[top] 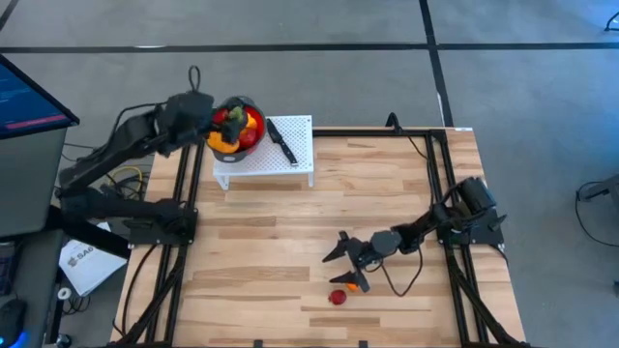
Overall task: Pick & Place Fruit
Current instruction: Put the red pomegranate into the red strainer bowl on the shelf
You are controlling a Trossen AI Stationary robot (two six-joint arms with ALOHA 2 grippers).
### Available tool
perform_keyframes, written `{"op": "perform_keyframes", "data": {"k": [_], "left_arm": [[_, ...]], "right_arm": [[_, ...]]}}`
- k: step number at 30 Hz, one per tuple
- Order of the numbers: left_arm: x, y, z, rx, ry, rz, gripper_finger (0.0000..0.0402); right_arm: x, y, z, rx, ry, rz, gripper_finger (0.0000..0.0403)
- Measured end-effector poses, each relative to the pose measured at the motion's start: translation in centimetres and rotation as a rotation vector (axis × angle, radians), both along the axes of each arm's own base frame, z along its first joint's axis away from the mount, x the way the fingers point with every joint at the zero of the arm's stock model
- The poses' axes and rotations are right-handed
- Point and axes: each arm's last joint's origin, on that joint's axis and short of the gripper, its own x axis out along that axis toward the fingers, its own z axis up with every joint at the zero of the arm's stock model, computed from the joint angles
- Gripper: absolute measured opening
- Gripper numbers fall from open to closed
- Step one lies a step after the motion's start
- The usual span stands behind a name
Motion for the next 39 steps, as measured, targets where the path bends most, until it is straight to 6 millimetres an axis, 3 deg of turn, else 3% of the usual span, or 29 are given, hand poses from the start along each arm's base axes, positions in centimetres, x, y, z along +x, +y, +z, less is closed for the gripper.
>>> {"op": "perform_keyframes", "data": {"k": [4,9,13,19,25,30,34,39], "left_arm": [[1.5,-3.5,-0.7,-0.014,-0.043,-0.181,0.0312],[5.3,-8.9,-4.0,0.013,-0.081,-0.419,0.0299],[8.5,-14.3,-8.2,0.03,-0.134,-0.606,0.0297],[12.2,-22.3,-16.0,0.022,-0.151,-0.827,0.0297],[15.6,-28.5,-24.4,0.012,-0.178,-0.933,0.0296],[18.1,-31.2,-28.7,0.002,-0.228,-0.948,0.0296],[20.0,-32.2,-30.3,0.003,-0.224,-0.942,0.0296],[21.4,-31.7,-31.1,0.0,-0.226,-0.912,0.0296]], "right_arm": [[-0.5,0.6,0.7,0.024,-0.062,0.018,0.0315],[-2.3,0.2,1.4,0.033,-0.095,0.001,0.0315],[-5.0,-0.4,2.1,0.023,-0.104,-0.047,0.0315],[-9.2,-0.8,2.9,0.006,-0.142,-0.116,0.0315],[-10.8,-0.6,3.3,-0.006,-0.168,-0.17,0.0315],[-10.9,-0.5,3.3,-0.011,-0.173,-0.184,0.0315],[-10.9,-0.5,3.3,-0.01,-0.174,-0.186,0.0315],[-10.9,-0.5,3.3,-0.01,-0.174,-0.186,0.0315]]}}
